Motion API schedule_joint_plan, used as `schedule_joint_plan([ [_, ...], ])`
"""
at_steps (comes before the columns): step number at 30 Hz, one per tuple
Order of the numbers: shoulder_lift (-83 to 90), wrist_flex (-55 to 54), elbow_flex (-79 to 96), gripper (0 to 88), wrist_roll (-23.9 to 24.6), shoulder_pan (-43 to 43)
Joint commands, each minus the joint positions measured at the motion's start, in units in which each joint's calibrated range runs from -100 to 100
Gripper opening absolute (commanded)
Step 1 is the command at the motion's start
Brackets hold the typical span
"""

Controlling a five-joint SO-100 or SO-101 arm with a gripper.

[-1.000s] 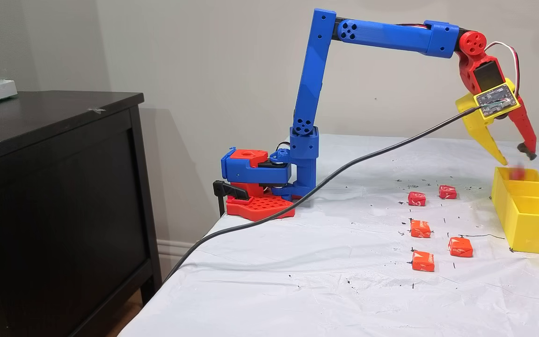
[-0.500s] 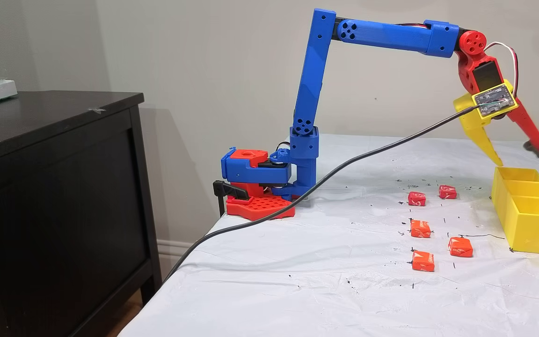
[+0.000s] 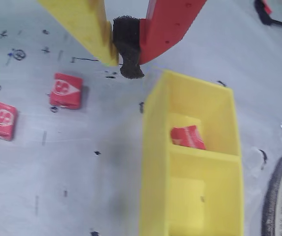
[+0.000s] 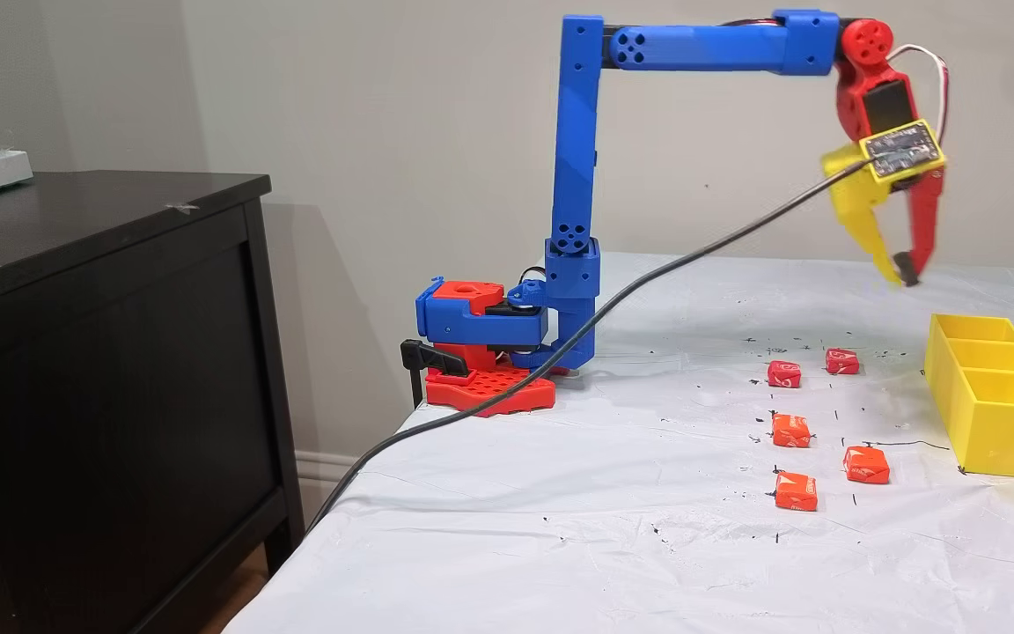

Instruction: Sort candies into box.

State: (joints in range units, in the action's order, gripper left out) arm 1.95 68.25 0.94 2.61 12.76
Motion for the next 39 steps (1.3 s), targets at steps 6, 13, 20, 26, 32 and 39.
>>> schedule_joint_plan([
  [6,5.1,0.2,8.1,2.2,-2.0,3.5],
  [13,2.3,-1.3,9.8,16.3,-1.6,3.7],
  [20,0.8,-3.0,11.6,22.4,-2.2,4.2],
  [26,-0.6,-3.9,12.0,26.8,-2.2,4.3],
  [32,-2.6,-5.5,12.5,25.8,-2.2,4.5],
  [39,-5.6,-7.9,13.0,24.3,-2.1,5.1],
])
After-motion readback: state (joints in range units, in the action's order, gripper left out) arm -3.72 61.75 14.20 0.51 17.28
